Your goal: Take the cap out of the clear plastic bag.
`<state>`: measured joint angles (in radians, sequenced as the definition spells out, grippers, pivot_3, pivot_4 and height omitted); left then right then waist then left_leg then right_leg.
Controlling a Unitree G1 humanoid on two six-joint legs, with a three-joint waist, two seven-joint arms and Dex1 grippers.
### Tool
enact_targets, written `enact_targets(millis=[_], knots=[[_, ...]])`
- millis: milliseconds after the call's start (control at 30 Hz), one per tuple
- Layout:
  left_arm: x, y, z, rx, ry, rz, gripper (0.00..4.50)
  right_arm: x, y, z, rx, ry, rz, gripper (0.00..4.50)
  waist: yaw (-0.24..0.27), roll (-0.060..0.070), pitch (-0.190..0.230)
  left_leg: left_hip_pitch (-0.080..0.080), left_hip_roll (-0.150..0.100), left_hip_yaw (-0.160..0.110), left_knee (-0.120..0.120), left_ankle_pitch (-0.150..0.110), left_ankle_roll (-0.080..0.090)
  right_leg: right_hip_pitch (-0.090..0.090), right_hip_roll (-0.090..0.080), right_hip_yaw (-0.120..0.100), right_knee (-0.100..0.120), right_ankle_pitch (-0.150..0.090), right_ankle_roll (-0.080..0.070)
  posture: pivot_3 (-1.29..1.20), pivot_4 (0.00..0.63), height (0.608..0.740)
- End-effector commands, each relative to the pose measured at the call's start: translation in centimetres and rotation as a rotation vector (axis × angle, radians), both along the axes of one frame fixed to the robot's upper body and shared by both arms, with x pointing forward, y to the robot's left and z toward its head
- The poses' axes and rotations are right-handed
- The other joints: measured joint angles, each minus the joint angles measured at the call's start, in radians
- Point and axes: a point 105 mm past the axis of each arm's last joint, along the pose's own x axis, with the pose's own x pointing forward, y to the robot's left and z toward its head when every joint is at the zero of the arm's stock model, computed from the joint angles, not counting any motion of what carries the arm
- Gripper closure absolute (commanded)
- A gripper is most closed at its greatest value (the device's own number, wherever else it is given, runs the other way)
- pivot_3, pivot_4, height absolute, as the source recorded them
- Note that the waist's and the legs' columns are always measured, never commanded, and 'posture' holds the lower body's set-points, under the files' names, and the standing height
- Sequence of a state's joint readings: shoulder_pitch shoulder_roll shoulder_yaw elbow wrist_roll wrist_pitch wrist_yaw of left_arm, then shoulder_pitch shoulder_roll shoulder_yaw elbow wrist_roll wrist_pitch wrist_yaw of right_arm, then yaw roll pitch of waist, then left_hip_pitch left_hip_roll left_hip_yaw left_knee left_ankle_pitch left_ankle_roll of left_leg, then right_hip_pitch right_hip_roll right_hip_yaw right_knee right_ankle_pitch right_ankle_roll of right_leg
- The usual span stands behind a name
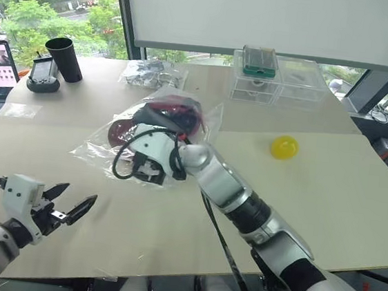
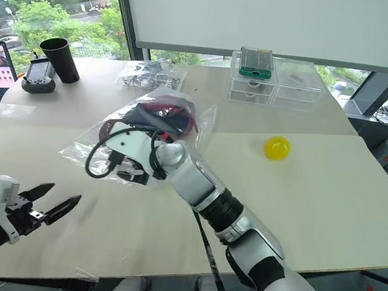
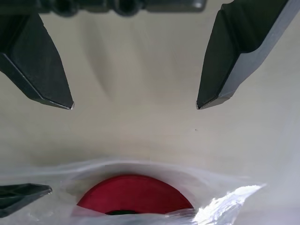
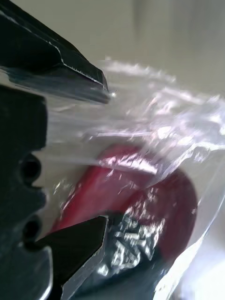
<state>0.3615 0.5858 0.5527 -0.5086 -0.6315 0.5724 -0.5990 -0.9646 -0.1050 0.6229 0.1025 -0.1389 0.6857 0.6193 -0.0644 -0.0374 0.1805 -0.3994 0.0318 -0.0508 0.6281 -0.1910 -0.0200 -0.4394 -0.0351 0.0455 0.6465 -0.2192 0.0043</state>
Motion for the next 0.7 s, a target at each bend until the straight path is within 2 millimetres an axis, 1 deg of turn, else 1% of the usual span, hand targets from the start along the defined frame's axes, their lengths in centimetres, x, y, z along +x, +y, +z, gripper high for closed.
enact_targets(millis=[33,67,167,267,300,367,500,600,700], knots=[[0.6,-2.1,1.9,-0.051,-0.066,-0.059,0.00,0.1,0.2,1.1,0.038,-0.087,-0.010,0.52,0.000,0.000,0.000,0.000,0.000,0.000,0.000,0.000,0.000,0.000,0.000,0.000,0.000,0.000,0.000,0.00,0.150,0.740],[0.6,-2.6,2.1,-0.070,-0.070,-0.073,0.00,0.1,0.2,1.2,0.044,-0.099,-0.017,0.72,0.000,0.000,0.000,0.000,0.000,0.000,0.000,0.000,0.000,0.000,0.000,0.000,0.000,0.000,0.000,0.00,0.150,0.740],[0.5,-3.4,2.3,-0.062,-0.063,-0.099,0.00,-0.3,0.9,1.9,0.100,-0.084,-0.012,1.69,-0.007,-0.001,0.000,0.000,0.000,0.000,0.000,0.000,0.000,0.000,0.000,0.001,0.000,0.000,0.000,0.00,0.150,0.740],[0.7,-4.0,2.7,-0.113,-0.063,-0.094,0.00,-0.7,2.5,4.0,0.192,-0.097,-0.006,2.81,-0.007,-0.001,0.000,0.000,0.001,0.000,0.000,0.000,0.000,0.000,0.001,0.001,0.000,0.000,0.000,0.00,0.150,0.740],[0.8,-4.3,2.7,-0.107,-0.059,-0.106,0.00,-0.8,2.9,4.4,0.207,-0.102,0.001,3.05,-0.005,-0.001,0.000,0.000,0.002,0.000,0.000,0.000,0.000,0.000,0.002,0.001,0.000,0.000,0.000,0.00,0.150,0.740],[0.9,-4.8,2.9,-0.101,-0.062,-0.117,0.00,-0.8,3.3,4.6,0.214,-0.108,0.005,3.05,-0.004,-0.001,0.000,0.000,0.002,-0.001,0.000,0.000,0.000,0.000,0.003,0.001,0.000,0.000,0.000,0.00,0.150,0.740],[1.8,-5.9,4.9,-0.235,-0.117,-0.116,0.00,-0.5,4.3,5.9,0.226,-0.140,0.020,3.05,0.005,-0.001,-0.001,0.000,0.002,-0.001,0.000,0.000,0.000,0.001,0.003,0.000,0.000,0.000,0.000,0.00,0.150,0.740],[2.4,-6.5,5.4,-0.288,-0.138,-0.107,0.00,0.0,4.3,6.6,0.214,-0.190,0.020,3.05,0.006,-0.002,-0.001,0.000,0.002,-0.001,0.001,0.000,0.000,0.001,0.003,0.000,0.000,0.000,0.000,0.00,0.150,0.740],[3.3,-7.0,5.8,-0.369,-0.160,-0.060,0.00,0.9,4.2,7.6,0.230,-0.205,-0.026,3.05,0.007,-0.002,-0.001,0.000,0.002,-0.001,0.000,0.000,0.000,0.001,0.003,0.000,0.000,0.002,-0.003,0.00,0.150,0.740]])
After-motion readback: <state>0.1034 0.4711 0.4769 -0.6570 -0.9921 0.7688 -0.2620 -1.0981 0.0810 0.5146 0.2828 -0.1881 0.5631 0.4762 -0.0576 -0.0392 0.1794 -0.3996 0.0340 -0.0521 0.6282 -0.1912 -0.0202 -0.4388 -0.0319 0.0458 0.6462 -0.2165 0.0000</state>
